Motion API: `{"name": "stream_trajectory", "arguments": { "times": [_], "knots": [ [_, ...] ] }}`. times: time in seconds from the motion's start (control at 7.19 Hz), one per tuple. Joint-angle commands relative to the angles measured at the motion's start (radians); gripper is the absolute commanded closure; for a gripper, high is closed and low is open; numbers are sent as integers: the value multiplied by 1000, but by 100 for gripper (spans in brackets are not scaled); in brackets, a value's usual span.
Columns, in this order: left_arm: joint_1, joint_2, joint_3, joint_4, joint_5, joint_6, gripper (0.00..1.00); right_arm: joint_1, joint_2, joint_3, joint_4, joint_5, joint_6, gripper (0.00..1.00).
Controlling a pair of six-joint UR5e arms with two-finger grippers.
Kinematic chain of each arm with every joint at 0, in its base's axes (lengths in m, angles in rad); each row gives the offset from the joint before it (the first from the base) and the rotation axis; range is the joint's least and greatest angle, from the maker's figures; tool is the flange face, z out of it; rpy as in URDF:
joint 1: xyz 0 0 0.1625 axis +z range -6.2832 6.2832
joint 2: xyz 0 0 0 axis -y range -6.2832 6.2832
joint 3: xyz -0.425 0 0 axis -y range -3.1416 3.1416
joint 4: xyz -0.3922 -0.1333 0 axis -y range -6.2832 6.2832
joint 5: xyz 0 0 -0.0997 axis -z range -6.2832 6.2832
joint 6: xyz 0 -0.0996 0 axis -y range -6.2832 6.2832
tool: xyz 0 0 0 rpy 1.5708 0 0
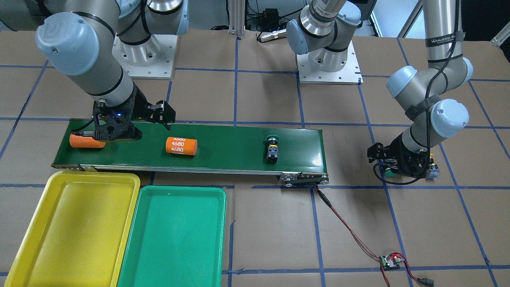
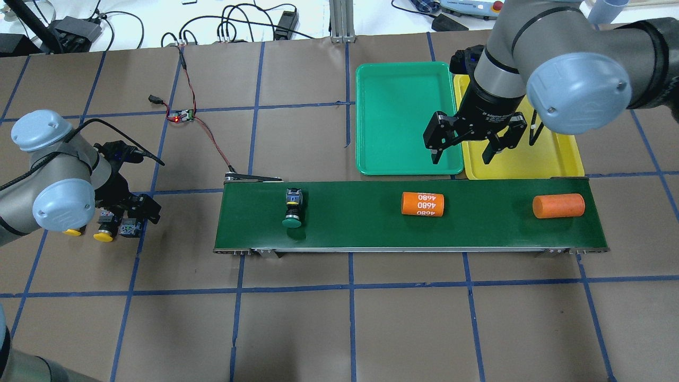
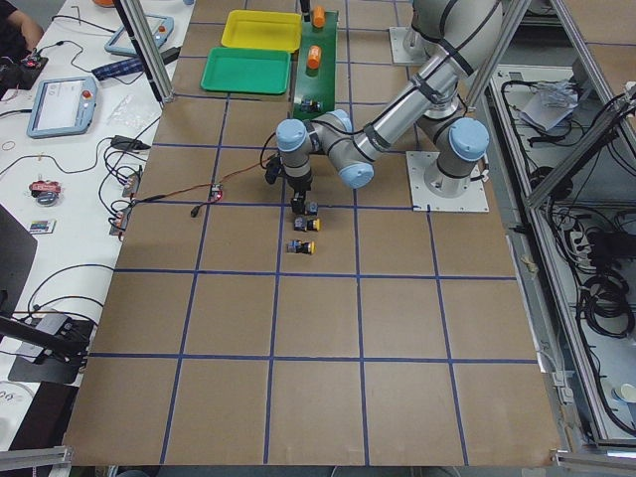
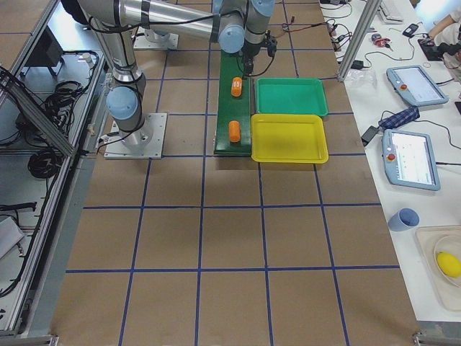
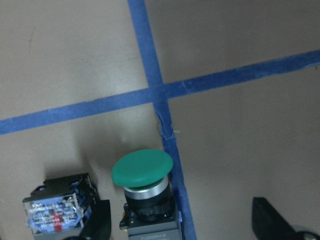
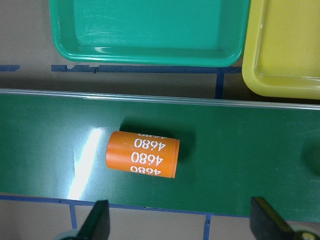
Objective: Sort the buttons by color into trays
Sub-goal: 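Grasp the next green-capped switch with left gripper while right gripper lowers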
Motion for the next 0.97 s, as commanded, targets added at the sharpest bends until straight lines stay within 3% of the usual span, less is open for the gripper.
{"name": "stream_trajectory", "arguments": {
  "times": [0.0, 0.28, 0.83],
  "knots": [
    [0, -12, 2, 0, 1, 0, 47, 2, 3, 1, -1, -13, -7, 0],
    [0, -10, 5, 0, 5, 2, 100, 2, 2, 25, -4, 4, 2, 0],
    [-23, 43, 66, -49, 11, 3, 100, 6, 16, 58, -90, 33, 5, 0]
  ]
}}
